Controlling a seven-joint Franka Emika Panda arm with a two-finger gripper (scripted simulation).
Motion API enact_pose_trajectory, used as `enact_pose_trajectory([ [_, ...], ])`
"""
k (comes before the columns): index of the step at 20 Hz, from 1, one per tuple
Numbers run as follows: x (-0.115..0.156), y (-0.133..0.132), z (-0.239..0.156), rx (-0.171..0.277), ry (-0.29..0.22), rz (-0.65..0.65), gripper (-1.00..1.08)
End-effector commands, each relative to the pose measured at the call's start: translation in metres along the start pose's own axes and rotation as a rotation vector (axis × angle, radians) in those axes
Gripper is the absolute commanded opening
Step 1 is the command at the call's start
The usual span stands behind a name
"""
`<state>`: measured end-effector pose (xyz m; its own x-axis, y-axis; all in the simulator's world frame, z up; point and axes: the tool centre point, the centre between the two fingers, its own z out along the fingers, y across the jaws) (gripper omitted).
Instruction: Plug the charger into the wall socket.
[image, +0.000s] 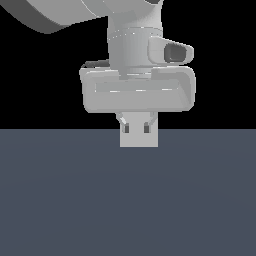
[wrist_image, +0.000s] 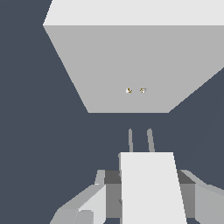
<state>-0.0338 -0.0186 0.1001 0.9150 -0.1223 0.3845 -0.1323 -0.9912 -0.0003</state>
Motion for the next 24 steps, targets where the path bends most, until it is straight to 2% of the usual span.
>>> enact_pose_trajectory([
  [1,0.000,0.000,0.000,0.000,0.000,0.000,-1.00],
  [7,0.007,0.000,0.003,-0.001,0.000,0.000,-1.00],
  [18,0.041,0.000,0.017,-0.001,0.000,-0.001,-1.00],
  [24,0.047,0.000,0.020,-0.001,0.000,0.000,-1.00],
])
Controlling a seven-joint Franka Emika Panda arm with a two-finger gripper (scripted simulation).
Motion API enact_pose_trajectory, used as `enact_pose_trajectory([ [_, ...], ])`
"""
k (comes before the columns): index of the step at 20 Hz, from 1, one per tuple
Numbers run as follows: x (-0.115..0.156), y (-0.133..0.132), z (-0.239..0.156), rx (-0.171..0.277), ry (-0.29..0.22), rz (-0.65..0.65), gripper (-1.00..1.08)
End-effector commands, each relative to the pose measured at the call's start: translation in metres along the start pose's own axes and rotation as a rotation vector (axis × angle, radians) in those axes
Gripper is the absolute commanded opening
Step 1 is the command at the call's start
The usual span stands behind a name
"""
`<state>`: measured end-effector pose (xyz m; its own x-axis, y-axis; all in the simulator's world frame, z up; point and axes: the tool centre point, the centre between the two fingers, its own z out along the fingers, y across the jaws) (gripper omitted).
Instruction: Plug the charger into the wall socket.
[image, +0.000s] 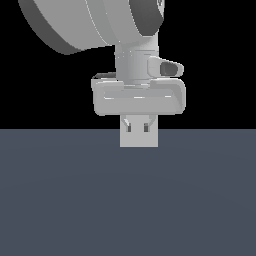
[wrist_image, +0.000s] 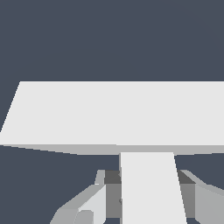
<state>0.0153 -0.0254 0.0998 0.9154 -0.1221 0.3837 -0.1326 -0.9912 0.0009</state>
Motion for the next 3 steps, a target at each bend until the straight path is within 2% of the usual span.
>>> enact_pose_trajectory([
  [1,0.0010,0.0000,0.0002,0.000,0.001,0.001,-1.00],
  [3,0.0003,-0.0001,0.0000,0.000,0.001,0.001,-1.00],
])
